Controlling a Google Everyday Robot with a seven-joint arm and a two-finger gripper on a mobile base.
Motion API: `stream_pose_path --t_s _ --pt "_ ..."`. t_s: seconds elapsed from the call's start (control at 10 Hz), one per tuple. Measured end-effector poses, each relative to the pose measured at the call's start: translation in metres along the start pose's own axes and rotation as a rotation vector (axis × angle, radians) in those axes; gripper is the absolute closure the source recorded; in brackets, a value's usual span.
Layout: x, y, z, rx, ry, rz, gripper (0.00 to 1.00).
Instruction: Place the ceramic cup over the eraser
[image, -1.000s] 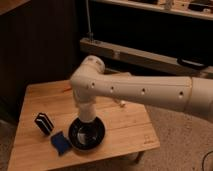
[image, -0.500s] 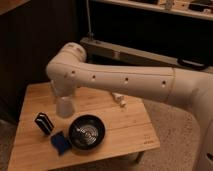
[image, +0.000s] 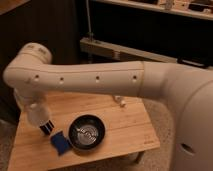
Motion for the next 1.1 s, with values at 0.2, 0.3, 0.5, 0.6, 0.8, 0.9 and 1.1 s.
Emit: stream_pose_path --t_s 0.2,0.3,0.5,0.6,0.8,0.9,1.1 --pt "0.018 -0.002 0.011 -0.006 0.004 -0.025 1.0" --pt "0.021 0.002 0.017 -0.012 0.001 -0.025 1.0" --pt "0.023 0.008 0.026 -0.024 -0.015 -0.025 1.0" --pt "0.021 0.013 0.03 -0.032 -0.026 -0.023 1.0" --pt "0.018 0.019 0.033 -0.033 -0.042 -0.02 1.0" --pt "0.017 0.022 0.033 -0.034 -0.051 -0.018 1.0" --pt "0.013 0.027 0.037 -0.033 -0.072 -0.014 1.0"
